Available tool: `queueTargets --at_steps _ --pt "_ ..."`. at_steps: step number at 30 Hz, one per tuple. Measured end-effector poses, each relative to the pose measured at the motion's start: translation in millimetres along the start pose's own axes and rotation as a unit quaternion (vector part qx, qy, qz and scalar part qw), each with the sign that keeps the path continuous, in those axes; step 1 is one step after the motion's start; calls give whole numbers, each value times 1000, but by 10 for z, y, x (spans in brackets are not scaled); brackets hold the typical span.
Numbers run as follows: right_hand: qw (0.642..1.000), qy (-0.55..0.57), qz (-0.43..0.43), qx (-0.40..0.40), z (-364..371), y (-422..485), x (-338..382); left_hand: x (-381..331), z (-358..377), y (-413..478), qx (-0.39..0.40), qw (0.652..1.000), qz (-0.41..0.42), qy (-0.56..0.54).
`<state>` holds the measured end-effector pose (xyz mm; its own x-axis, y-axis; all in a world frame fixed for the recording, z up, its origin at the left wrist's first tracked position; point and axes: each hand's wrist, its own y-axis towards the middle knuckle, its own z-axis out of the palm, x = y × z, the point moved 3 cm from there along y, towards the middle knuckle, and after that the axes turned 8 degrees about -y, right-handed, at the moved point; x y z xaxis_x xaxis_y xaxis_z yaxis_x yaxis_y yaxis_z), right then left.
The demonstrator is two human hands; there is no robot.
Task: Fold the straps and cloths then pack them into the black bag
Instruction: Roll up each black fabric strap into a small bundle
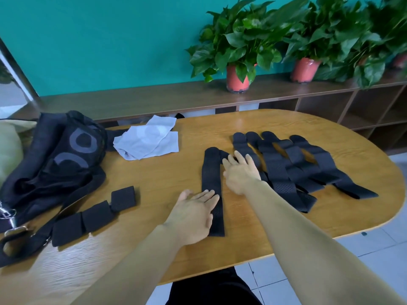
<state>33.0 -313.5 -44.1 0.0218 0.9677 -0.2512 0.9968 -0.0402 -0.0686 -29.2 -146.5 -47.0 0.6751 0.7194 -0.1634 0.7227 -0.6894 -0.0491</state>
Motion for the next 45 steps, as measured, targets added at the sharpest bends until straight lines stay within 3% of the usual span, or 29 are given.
queueTargets --at_steps 3,12,14,17,21,26,35,45 --pt "998 2 21 57 111 147 -26 36 22 -36 7 1000 -11 16" --pt "994 25 77 78 161 255 -148 119 23 -146 -3 1000 -9 20" --pt "994 53 76 56 141 194 -133 153 43 -161 -24 1000 3 4" --pt "994 89 48 -39 13 -24 -43 161 6 -268 -104 993 32 -35" --pt "980 152 -57 -112 -190 -539 182 134 8 -392 -145 987 54 -47" --pt "981 109 -153 -41 -149 -814 440 158 78 -417 -132 989 38 -49" --pt "994 60 -85 40 -127 -56 555 169 99 -448 -156 985 36 -70" --pt "994 47 -94 41 -176 35 775 154 188 -555 -165 985 -9 -44"
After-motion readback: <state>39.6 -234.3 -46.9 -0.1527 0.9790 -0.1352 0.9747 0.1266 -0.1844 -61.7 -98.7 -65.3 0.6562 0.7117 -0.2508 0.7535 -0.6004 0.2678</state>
